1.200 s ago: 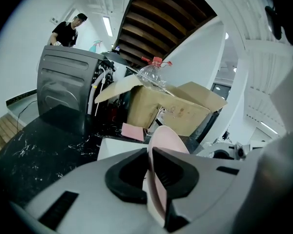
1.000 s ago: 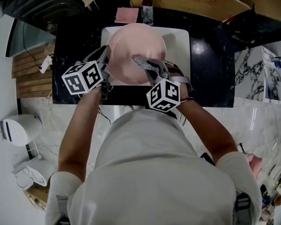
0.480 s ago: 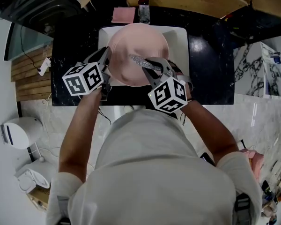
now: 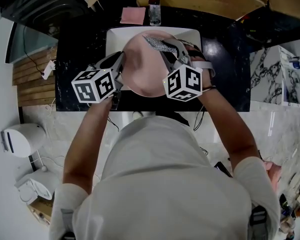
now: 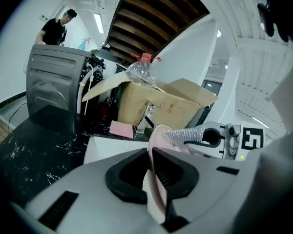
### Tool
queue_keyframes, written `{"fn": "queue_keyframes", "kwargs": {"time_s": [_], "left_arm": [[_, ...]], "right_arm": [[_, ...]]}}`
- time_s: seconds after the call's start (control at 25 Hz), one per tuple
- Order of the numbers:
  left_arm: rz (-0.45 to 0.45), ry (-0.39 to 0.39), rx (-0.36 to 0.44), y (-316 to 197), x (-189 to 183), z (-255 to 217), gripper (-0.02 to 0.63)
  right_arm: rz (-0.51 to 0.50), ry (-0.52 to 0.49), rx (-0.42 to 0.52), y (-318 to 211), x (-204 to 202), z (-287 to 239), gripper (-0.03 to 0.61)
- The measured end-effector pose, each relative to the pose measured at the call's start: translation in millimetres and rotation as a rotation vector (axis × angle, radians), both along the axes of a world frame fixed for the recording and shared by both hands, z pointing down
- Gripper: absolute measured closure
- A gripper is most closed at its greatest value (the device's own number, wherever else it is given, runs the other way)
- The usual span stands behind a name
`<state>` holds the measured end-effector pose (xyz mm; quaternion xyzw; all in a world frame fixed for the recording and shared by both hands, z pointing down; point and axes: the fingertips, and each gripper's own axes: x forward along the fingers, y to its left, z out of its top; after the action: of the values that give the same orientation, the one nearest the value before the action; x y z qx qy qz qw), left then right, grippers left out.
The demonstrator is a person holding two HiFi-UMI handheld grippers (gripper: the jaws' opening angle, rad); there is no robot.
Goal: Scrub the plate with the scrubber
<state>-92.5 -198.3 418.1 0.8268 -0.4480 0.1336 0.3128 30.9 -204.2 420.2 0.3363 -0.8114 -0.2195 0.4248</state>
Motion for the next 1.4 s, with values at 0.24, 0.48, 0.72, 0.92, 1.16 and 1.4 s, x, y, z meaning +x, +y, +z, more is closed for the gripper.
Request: {"fn": "queue_keyframes", "kwargs": {"time_s": [0.24, 0.48, 0.72, 0.92, 1.16, 1.4], "left_arm": [[-0.029, 0.023, 0.004, -3.3, -6.5, -3.6, 0.580], [-0.050, 0.038, 0.009, -8.2, -8.1, -5.6, 0.577], [-0.046, 0.034, 0.008, -10.3, -4.4, -4.3, 0.575], [-0.054, 0.030, 0.009, -11.0, -4.3, -3.4, 0.575], [-0.048, 0.031, 0.008, -9.5, -6.5, -2.6, 0.578], [-0.022, 0.055, -0.005, -7.1, -8.2, -2.7, 0.586]], "right_arm": [[0.027, -0.012, -0.106, 30.4, 10.0, 29.6, 0.502], [0.027, -0.040, -0.197, 70.6, 8.3, 52.1, 0.502], [-0.008, -0.086, -0.275, 108.1, -6.7, 62.2, 0.502], [-0.043, -0.138, -0.343, 125.2, -19.3, 61.0, 0.502], [-0.034, -0.216, -0.351, 117.2, -17.2, 43.9, 0.502], [0.099, -0.279, -0.193, 59.5, 31.4, -2.8, 0.502]]}}
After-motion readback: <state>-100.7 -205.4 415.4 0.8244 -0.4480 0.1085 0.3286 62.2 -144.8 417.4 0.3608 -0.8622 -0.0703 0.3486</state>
